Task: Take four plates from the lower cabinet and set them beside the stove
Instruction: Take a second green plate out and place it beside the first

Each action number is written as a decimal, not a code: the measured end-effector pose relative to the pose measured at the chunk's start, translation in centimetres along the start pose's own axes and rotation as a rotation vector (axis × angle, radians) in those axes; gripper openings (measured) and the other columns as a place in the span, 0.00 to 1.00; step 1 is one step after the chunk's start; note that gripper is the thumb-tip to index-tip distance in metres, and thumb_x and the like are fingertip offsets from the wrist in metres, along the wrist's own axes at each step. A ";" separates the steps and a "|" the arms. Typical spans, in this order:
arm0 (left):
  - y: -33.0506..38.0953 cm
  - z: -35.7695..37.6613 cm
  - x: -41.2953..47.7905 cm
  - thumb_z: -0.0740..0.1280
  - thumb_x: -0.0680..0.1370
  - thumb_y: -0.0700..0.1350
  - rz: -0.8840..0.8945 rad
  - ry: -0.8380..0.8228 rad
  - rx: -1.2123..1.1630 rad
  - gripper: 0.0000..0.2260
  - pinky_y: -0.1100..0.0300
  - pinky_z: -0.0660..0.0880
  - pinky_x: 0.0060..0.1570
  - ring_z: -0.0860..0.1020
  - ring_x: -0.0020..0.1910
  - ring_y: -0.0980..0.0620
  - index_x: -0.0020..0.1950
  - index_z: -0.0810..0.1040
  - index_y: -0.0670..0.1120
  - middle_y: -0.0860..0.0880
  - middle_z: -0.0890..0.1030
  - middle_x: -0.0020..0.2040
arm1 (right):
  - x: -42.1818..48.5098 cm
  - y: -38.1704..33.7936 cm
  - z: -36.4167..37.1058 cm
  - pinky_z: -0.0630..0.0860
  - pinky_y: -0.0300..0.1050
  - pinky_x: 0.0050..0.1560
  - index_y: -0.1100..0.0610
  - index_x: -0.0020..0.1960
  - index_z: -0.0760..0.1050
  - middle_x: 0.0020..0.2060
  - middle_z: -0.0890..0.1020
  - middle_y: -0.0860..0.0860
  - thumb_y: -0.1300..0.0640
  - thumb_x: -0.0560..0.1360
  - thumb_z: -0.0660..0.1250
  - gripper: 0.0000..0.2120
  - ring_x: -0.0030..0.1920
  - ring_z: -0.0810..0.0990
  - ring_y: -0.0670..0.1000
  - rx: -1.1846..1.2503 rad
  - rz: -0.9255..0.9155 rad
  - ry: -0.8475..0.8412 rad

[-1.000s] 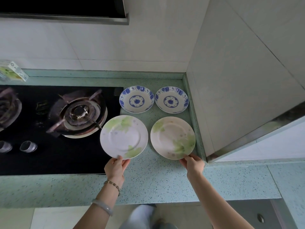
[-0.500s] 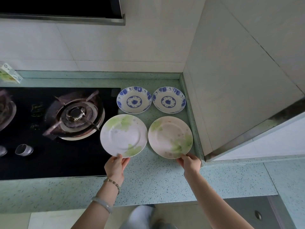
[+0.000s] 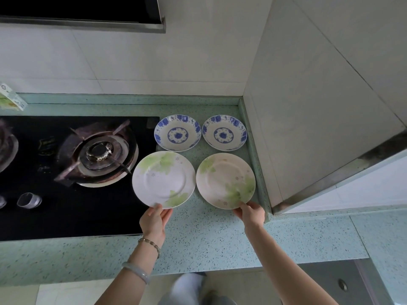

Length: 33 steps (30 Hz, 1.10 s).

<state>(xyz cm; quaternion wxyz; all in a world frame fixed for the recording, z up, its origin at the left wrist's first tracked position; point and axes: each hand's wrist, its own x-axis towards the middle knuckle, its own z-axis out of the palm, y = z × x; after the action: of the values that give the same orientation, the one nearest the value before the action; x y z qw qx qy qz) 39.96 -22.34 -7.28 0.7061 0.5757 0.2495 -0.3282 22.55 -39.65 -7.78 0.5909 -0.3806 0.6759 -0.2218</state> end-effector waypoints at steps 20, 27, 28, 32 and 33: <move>5.4 -0.3 -6.6 0.69 0.77 0.49 0.242 -0.276 0.824 0.16 0.58 0.77 0.51 0.77 0.48 0.52 0.60 0.77 0.40 0.47 0.78 0.51 | -11.1 -10.2 -2.3 0.66 0.54 0.68 0.52 0.71 0.64 0.65 0.69 0.50 0.54 0.69 0.75 0.34 0.68 0.65 0.51 -0.455 -0.695 -0.492; 7.6 1.5 -16.3 0.71 0.76 0.46 0.889 -0.541 0.650 0.26 0.65 0.70 0.63 0.72 0.65 0.61 0.71 0.66 0.52 0.55 0.73 0.67 | -16.2 -11.9 -6.5 0.65 0.45 0.68 0.46 0.73 0.58 0.68 0.66 0.41 0.57 0.70 0.75 0.38 0.69 0.66 0.47 -0.196 -0.855 -0.590; 7.5 1.2 -17.3 0.71 0.75 0.47 0.917 -0.555 0.633 0.28 0.63 0.70 0.64 0.71 0.67 0.61 0.73 0.64 0.52 0.55 0.72 0.68 | -16.6 -11.8 -7.0 0.65 0.45 0.68 0.45 0.73 0.58 0.68 0.67 0.41 0.57 0.70 0.75 0.38 0.69 0.66 0.47 -0.178 -0.870 -0.598; 6.9 -0.4 -19.5 0.72 0.71 0.53 0.941 -0.544 0.597 0.36 0.56 0.68 0.69 0.69 0.69 0.59 0.76 0.60 0.52 0.55 0.69 0.71 | -17.6 -11.2 -8.1 0.65 0.46 0.70 0.44 0.73 0.57 0.68 0.67 0.43 0.57 0.69 0.75 0.39 0.70 0.67 0.47 -0.136 -0.897 -0.627; 6.7 -0.9 -19.9 0.73 0.70 0.54 0.936 -0.532 0.590 0.38 0.55 0.68 0.69 0.69 0.69 0.60 0.76 0.59 0.52 0.54 0.68 0.72 | -17.9 -10.9 -8.2 0.65 0.46 0.70 0.44 0.73 0.57 0.68 0.67 0.43 0.57 0.69 0.75 0.39 0.70 0.67 0.47 -0.132 -0.896 -0.636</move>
<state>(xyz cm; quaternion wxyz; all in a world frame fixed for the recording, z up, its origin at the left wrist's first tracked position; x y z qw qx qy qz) 31.88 -17.10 11.43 0.6244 0.6937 -0.3157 -0.1709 17.61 -33.65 13.36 0.5886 -0.7154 0.2485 -0.2829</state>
